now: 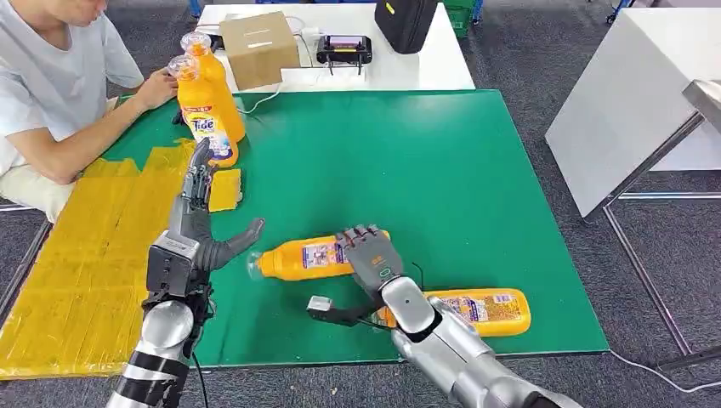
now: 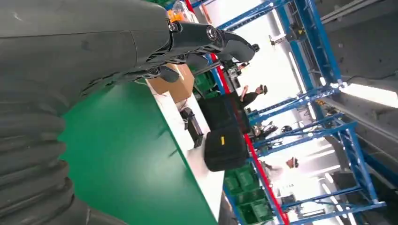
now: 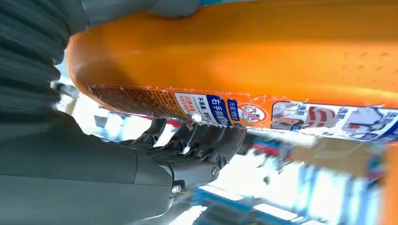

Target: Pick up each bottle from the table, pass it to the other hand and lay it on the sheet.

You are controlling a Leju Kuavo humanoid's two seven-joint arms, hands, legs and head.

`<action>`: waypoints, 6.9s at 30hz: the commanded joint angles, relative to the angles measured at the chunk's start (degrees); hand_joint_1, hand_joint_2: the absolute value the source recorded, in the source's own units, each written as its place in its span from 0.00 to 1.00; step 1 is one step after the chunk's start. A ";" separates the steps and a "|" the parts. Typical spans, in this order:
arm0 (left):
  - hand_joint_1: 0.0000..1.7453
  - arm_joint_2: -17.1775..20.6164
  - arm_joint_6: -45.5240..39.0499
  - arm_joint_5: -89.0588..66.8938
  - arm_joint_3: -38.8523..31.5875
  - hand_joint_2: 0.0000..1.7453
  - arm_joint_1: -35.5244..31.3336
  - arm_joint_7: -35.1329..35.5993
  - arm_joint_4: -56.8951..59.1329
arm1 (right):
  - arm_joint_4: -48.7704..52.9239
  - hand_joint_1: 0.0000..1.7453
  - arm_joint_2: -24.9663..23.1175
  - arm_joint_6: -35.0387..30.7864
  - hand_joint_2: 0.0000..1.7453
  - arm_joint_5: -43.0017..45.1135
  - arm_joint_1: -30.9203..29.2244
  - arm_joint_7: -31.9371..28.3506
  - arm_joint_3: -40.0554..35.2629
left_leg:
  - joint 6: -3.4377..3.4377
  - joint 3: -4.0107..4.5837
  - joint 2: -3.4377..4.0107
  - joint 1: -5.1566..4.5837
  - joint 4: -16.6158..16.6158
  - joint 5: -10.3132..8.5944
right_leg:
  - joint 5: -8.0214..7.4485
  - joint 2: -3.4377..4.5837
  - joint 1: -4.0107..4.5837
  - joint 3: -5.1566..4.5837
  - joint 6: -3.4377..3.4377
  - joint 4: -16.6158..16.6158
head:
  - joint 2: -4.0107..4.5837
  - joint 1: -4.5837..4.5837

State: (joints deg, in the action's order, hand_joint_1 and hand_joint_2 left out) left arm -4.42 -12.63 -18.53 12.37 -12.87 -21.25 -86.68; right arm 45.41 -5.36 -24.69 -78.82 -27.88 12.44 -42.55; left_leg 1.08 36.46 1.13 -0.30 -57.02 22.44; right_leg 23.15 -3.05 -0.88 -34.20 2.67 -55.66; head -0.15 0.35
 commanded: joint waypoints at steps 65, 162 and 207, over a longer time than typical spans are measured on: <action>0.00 2.56 20.42 24.71 9.91 1.00 -6.60 7.70 10.51 | 11.27 0.98 -5.20 3.89 1.00 41.71 8.20 -27.87 3.42 | -0.13 -0.35 -0.05 0.12 0.02 0.20 | 0.16 0.29 0.06 0.38 -0.13 0.06 | 0.00 0.00; 1.00 10.48 -12.90 -69.33 11.70 1.00 -25.03 29.32 66.53 | 56.22 0.00 5.92 4.74 1.00 52.85 15.78 -34.64 7.76 | -0.20 -0.76 0.09 0.15 0.05 0.27 | 0.18 0.59 0.08 0.75 -0.22 0.07 | 0.00 -0.02; 0.00 2.32 -20.78 -21.63 -14.11 1.00 -5.87 -1.85 23.53 | 43.11 0.00 25.22 20.69 1.00 37.33 21.13 -34.78 3.51 | -0.06 -0.27 -0.16 0.03 0.04 0.12 | 0.11 0.05 -0.04 0.34 -0.09 0.11 | -0.02 0.00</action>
State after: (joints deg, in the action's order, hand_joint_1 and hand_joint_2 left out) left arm 0.68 -37.77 -46.81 -1.18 -23.90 -21.92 -49.43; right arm 94.29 9.12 -3.87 -38.95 -8.63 -20.91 -38.10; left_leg 1.06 36.37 1.11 -0.35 -57.01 22.50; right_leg 23.21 -3.07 -0.95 -34.10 2.63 -55.65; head -0.17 0.35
